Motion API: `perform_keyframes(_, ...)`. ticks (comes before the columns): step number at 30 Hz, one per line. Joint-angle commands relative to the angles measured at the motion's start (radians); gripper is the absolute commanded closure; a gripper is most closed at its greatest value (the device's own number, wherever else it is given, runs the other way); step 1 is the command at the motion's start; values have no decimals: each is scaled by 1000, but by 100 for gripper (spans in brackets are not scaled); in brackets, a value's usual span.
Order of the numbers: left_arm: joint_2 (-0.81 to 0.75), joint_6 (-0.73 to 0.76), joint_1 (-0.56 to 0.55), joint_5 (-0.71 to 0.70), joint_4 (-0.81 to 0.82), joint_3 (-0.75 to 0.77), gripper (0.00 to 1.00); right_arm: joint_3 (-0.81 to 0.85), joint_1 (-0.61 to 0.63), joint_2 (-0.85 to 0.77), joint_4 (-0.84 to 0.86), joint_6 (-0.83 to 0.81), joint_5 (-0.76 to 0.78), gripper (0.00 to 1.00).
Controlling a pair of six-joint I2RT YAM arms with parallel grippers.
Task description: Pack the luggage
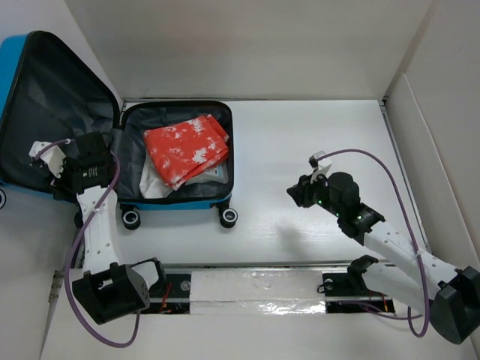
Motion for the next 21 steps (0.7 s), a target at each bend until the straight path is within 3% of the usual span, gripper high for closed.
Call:
perform_keyframes(1,31,16,4,-4,24,93,62,47,9,21,21,-16,27,62)
perform_keyframes(3,42,19,4,2,24,121,65,58,18,42,9,-19,31,62)
perform_keyframes(6,39,19,4,37,33,128,87,62,18,55,7,-22,42,62)
perform_keyframes(7,13,20,4,70,45,124,100,62,18,58,10,-20,45,62)
perform_keyframes(15,-260,135,-242,287,254,-105,100,99,29,148,5,-17,53,62)
perform_keyframes(18,-331,148,-296,377,265,-146,100,116,54,187,22,-5,59,62)
perform_keyframes(21,-415,183,-310,558,320,-191,100,151,86,223,12,6,76,61)
